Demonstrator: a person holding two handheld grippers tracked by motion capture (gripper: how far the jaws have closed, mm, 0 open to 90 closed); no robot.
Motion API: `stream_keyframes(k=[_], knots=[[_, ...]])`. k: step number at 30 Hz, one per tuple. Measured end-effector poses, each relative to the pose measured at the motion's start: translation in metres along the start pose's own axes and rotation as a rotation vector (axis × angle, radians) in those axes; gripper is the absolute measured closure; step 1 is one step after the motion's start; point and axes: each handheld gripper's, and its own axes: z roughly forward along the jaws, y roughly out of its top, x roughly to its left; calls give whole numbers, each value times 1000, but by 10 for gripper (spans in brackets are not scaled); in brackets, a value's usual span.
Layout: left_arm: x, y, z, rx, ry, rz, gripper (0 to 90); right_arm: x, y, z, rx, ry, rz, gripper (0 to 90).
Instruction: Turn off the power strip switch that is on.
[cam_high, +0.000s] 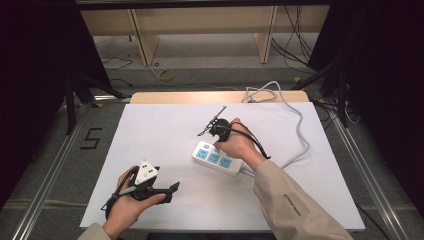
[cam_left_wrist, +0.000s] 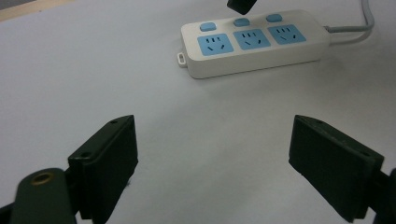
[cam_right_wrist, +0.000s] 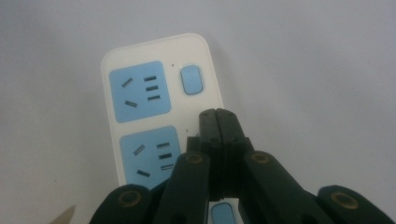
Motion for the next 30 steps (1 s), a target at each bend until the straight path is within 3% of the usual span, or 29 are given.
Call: stream_keyframes(k=[15,30], knots=[[0,0,1,3,0,-2,150,-7,-10,-11,-61,-15,9,900],[0,0,1,10,-1,5,151,-1,-14,-21,-95,-12,-11,900]])
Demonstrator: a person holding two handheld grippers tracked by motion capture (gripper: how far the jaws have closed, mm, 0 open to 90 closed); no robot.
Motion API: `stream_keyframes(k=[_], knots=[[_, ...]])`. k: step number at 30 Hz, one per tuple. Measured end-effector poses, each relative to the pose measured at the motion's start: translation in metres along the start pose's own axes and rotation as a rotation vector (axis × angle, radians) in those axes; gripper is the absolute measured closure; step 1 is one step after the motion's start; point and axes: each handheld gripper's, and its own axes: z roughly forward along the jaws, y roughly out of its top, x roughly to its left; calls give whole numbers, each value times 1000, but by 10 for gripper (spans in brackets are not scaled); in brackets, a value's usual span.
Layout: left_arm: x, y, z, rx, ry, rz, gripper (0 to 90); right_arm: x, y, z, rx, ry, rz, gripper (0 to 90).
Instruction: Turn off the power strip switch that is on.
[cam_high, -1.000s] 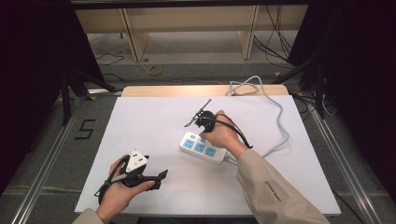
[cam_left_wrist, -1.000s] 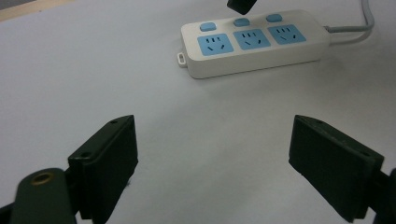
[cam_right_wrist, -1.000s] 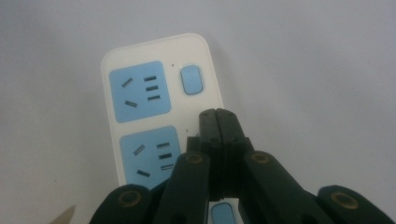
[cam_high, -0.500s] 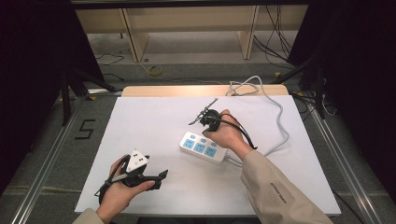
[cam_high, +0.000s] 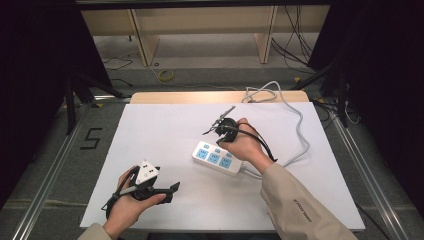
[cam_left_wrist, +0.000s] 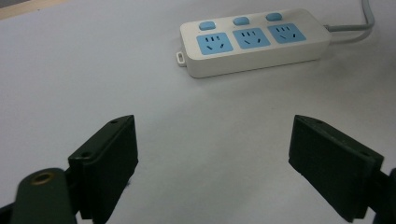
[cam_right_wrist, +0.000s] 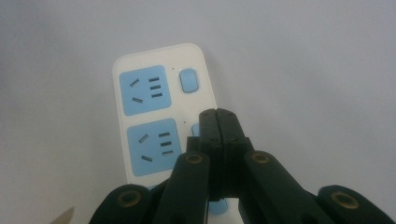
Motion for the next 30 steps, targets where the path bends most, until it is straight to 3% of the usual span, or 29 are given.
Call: stream_keyframes(k=[30], knots=[[0,0,0,1,4,0,151,-5,-18,-23,-116,13,16,900]])
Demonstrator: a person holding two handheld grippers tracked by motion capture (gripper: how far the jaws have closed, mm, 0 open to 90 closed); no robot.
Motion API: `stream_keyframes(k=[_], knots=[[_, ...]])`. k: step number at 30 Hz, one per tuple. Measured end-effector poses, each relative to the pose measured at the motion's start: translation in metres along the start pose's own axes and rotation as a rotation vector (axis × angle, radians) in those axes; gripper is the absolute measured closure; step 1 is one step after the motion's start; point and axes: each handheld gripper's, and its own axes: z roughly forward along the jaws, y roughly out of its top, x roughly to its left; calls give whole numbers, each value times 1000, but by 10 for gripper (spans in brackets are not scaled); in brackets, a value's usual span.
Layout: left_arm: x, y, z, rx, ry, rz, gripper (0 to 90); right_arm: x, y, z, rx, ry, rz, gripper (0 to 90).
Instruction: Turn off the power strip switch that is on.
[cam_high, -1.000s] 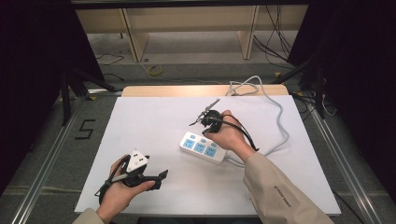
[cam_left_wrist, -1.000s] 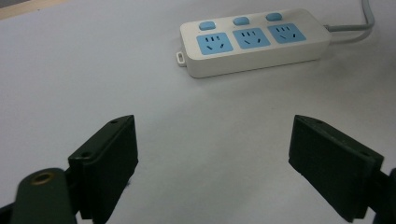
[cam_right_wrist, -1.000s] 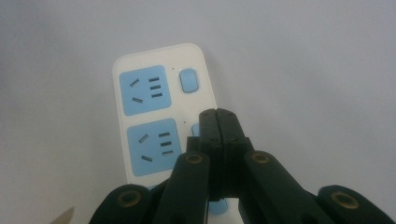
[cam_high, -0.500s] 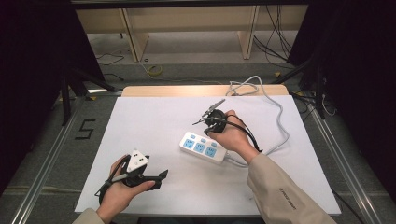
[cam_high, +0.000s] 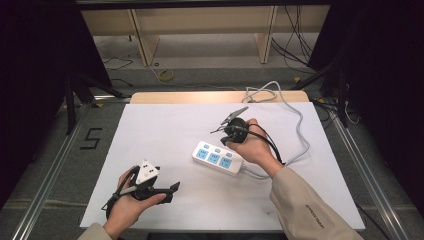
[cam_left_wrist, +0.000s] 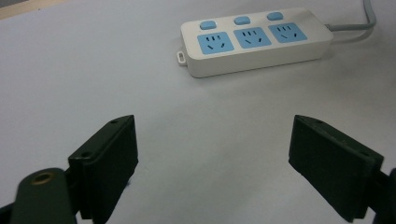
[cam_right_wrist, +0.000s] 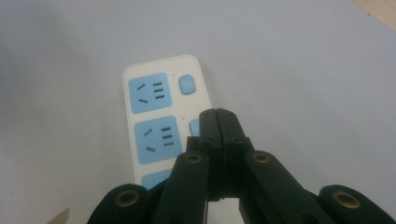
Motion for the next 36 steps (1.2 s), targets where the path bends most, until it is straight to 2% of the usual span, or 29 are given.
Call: stream_keyframes(k=[7,15,28,36], knots=[[0,0,0,0,0,1,151,-3,-8,-5,-16,2,7,888],[0,0,0,-1,1,0,151,-5,-13,-10,-42,1,10,834],[-1,0,1,1,3,5,151,-8,-23,-21,-88,-2,51,722],[0,0,1,1,3,1,152,-10,-28,-29,-114,-1,68,686]])
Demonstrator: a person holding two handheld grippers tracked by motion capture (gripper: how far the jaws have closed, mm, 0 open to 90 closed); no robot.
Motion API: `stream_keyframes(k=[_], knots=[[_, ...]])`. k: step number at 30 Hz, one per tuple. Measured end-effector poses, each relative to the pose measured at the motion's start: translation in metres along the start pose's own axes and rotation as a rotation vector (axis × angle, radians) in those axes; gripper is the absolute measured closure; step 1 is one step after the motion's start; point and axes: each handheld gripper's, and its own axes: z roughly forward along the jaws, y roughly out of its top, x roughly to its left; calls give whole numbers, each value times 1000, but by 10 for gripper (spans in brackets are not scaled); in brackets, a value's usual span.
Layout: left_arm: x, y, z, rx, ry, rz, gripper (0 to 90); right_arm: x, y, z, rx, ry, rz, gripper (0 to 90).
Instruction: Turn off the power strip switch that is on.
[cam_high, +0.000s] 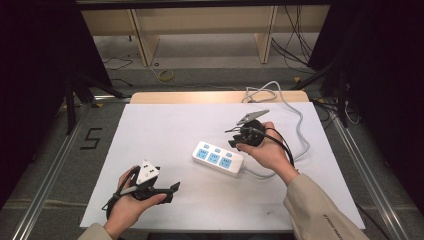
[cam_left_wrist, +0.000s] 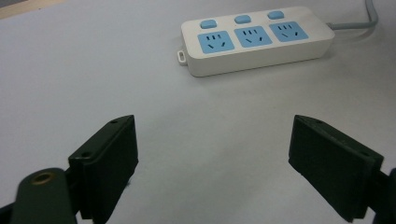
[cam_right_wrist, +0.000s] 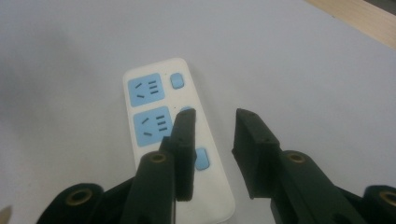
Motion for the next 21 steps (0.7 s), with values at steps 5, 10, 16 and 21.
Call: stream_keyframes(k=[5,10,16,21], knots=[[0,0,0,-1,0,-1,151,0,-2,-5,-5,2,-4,662],[0,0,0,0,1,-3,152,-1,-6,-10,-13,2,-1,636],[0,0,0,0,3,-1,151,-4,-12,-18,-27,2,7,604],[1,0,0,1,4,-2,152,-7,-18,-25,-39,3,16,575]])
